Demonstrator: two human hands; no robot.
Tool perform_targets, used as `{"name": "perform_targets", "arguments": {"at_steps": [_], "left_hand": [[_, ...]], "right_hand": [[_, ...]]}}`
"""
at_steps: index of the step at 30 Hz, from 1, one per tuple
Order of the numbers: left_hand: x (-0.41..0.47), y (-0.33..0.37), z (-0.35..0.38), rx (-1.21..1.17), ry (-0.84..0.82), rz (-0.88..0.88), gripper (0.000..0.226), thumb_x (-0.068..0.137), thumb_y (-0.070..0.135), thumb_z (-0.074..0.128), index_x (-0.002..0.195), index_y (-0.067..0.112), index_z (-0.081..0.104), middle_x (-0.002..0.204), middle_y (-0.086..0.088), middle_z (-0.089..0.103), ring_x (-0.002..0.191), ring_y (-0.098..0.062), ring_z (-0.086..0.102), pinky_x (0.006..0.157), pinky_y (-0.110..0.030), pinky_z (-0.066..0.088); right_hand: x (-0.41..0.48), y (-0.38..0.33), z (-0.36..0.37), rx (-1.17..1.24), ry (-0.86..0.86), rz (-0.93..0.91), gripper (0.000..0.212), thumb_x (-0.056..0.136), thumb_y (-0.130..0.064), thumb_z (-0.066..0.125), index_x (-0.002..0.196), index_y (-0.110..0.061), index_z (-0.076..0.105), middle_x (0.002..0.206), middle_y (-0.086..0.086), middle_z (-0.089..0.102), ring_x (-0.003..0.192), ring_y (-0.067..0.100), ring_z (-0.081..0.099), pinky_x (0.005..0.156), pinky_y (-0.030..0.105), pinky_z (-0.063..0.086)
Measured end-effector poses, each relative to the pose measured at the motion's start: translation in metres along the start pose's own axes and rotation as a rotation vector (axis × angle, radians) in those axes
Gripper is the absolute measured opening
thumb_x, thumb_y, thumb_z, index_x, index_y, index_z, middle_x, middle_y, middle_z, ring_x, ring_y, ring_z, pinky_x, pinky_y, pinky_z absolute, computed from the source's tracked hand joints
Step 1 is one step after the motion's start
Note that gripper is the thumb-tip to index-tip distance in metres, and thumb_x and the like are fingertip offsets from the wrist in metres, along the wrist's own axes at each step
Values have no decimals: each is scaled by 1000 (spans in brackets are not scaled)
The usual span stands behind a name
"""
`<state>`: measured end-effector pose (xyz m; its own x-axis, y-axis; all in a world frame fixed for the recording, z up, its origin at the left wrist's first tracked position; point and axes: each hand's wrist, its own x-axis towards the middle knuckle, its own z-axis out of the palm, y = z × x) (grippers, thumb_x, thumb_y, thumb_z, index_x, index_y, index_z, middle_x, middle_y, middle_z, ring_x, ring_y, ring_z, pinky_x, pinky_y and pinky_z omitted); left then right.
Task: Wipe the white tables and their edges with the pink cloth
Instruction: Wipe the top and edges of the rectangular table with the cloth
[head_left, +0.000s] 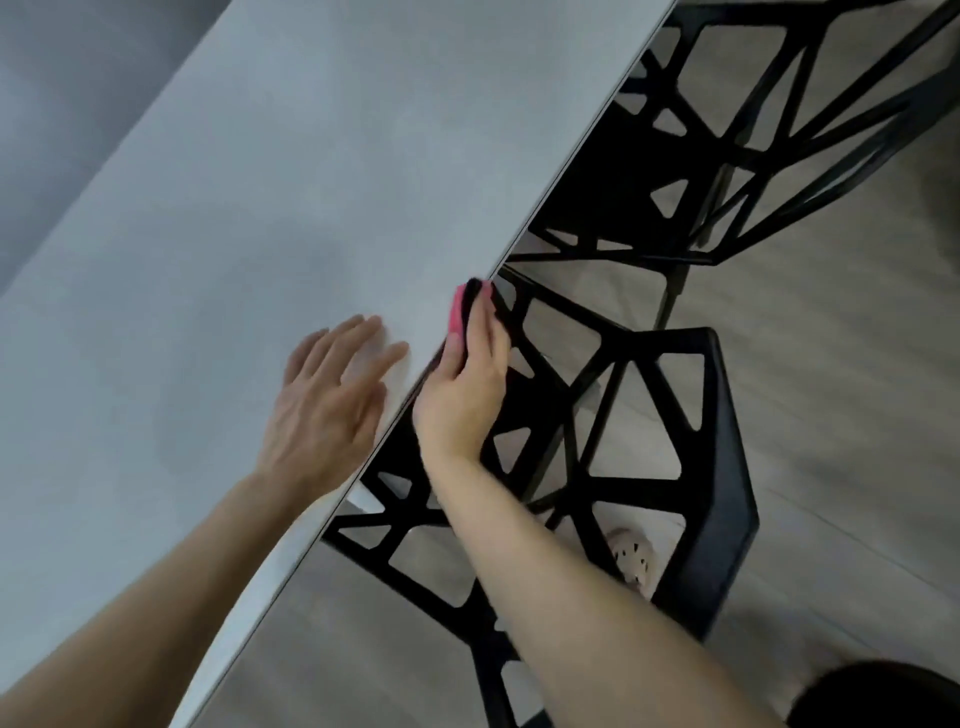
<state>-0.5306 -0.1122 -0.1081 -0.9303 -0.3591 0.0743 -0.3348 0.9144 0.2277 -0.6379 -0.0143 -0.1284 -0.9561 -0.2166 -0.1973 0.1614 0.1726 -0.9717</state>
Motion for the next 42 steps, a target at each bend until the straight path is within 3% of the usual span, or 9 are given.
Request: {"name": "perform_targets", "arguments": {"at_steps": [4, 11, 16, 19, 23, 28, 31, 36, 42], "left_hand": [[-48, -33, -6, 81, -66, 97, 52, 108, 25, 53, 159, 20, 54, 171, -13, 38, 160, -32, 36, 124, -64, 31], [-48, -36, 6, 28, 17, 103, 52, 105, 26, 53, 157, 21, 57, 171, -11, 39, 159, -32, 37, 124, -63, 30], [-47, -35, 4, 23, 21, 100, 52, 105, 27, 53, 158, 22, 56, 171, -11, 39, 159, -32, 37, 124, -63, 31], [-47, -35, 4, 14, 18, 91, 53, 105, 26, 54, 158, 22, 56, 171, -11, 39, 160, -32, 36, 125, -63, 31], [-46, -36, 6, 12, 17, 84, 52, 105, 26, 54, 157, 23, 57, 171, -11, 40, 160, -32, 36, 125, -63, 30], [-46, -38, 7, 25, 16, 99, 52, 106, 26, 51, 158, 23, 56, 171, -12, 39, 160, -32, 36, 125, -63, 30], [-47, -37, 7, 17, 9, 95, 53, 106, 26, 51, 158, 22, 55, 171, -13, 39, 160, -33, 35, 125, -64, 29], [-47, -36, 5, 8, 16, 97, 53, 106, 25, 52, 159, 23, 55, 171, -12, 39, 160, -32, 35, 124, -64, 31], [-47, -36, 6, 1, 37, 112, 53, 106, 25, 52, 158, 24, 55, 171, -9, 40, 161, -29, 33, 127, -61, 27]], "right_hand": [[-50, 17, -11, 21, -42, -102, 51, 109, -3, 57, 155, -24, 58, 146, -9, 62, 126, -19, 53, 106, 4, 41], [117, 0, 4, -89, 230, -139, 47, 110, 0, 51, 152, -16, 62, 130, -1, 67, 106, -7, 57, 89, -3, 41], [-35, 17, 7, -33, 76, -23, 48, 112, -8, 54, 159, -19, 54, 149, -4, 61, 133, -4, 57, 111, 14, 46], [-90, 18, -8, -71, -37, -91, 46, 110, -8, 57, 155, -18, 59, 145, -6, 63, 133, -5, 58, 112, 17, 48], [31, 18, 0, -114, 113, -71, 49, 108, -2, 54, 153, -20, 61, 130, -6, 66, 116, -10, 60, 106, 17, 50], [127, 1, 8, -65, 236, -128, 47, 108, 4, 51, 152, -11, 61, 121, -15, 60, 112, -28, 52, 95, -2, 40], [54, 3, 10, -49, 195, -75, 48, 111, -4, 53, 156, -18, 57, 137, -5, 64, 121, -12, 59, 100, 5, 45], [-107, 15, -22, -74, -138, -76, 47, 109, -4, 58, 153, -19, 60, 145, -5, 64, 133, -3, 59, 109, 8, 43], [53, 6, -1, -142, 138, -106, 44, 109, -2, 53, 149, -16, 65, 127, -7, 66, 110, -13, 59, 99, 0, 41]]}}
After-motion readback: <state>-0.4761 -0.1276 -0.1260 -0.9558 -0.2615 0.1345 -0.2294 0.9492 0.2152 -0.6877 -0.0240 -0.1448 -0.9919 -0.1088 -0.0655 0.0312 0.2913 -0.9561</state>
